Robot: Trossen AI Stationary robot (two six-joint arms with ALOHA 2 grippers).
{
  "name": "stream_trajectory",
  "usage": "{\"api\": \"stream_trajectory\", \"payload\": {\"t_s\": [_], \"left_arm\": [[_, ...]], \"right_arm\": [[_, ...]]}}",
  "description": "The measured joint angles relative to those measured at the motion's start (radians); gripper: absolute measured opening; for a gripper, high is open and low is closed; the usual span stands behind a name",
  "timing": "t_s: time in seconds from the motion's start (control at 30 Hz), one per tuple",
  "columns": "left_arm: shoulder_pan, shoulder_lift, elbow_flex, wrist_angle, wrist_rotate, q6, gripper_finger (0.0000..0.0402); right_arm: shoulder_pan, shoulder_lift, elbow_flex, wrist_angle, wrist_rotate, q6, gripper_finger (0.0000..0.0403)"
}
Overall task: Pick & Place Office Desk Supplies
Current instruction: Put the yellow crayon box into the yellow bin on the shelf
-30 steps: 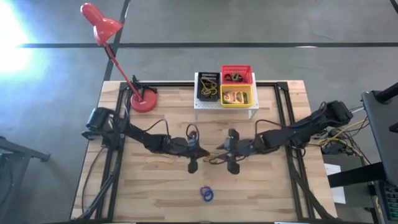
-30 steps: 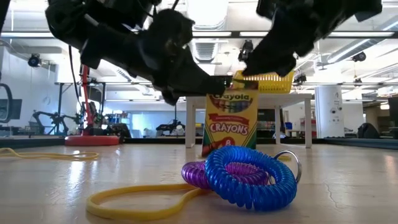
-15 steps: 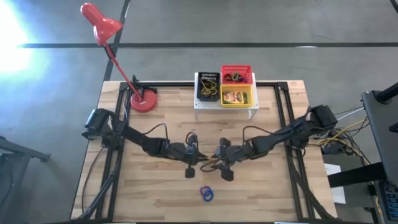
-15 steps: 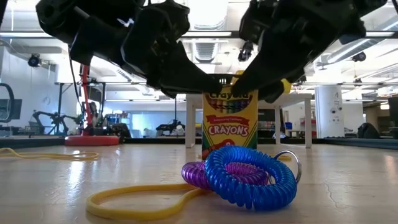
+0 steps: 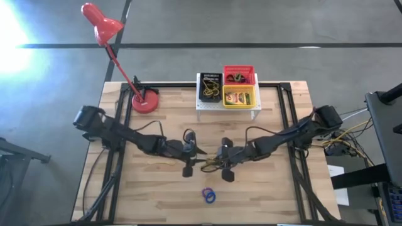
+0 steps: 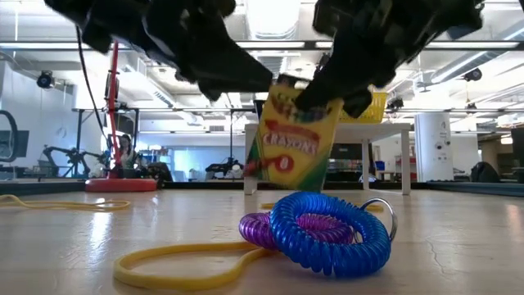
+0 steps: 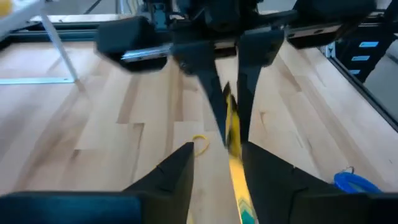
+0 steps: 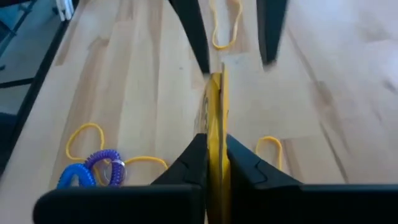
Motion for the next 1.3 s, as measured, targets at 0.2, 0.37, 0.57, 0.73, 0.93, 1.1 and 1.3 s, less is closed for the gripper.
{"api": "stream_trajectory", "payload": {"t_s": [0.2, 0.37, 0.57, 0.73, 0.93, 1.1, 1.3], "left_arm": [[0.000, -0.125, -0.016, -0.220, -0.096, -0.084, 0.0143], [-0.003, -0.136, -0.068, -0.187, -0.170, -0.130, 0.0141], [-0.003, -0.103, -0.129, -0.029, -0.182, -0.175, 0.0140], [-0.004, -0.085, -0.149, 0.063, -0.185, -0.177, 0.0140], [-0.004, -0.086, -0.153, 0.070, -0.185, -0.177, 0.0140], [-0.004, -0.086, -0.153, 0.071, -0.185, -0.163, 0.0140], [-0.004, -0.086, -0.155, 0.072, -0.185, -0.155, 0.0140]], "right_arm": [[0.047, -0.172, 0.000, -0.139, 0.240, 0.083, 0.0024], [0.106, -0.371, 0.000, -0.285, 0.590, 0.134, 0.0024], [0.070, -0.531, -0.001, -0.312, 0.890, 0.029, 0.0024], [-0.083, -0.581, -0.017, -0.313, 0.965, 0.094, 0.0024], [-0.322, -0.559, -0.033, -0.311, 0.823, 0.195, 0.0024], [-0.457, -0.538, -0.032, -0.309, 0.635, 0.234, 0.0025], [-0.511, -0.517, -0.033, -0.308, 0.529, 0.297, 0.0053]]}}
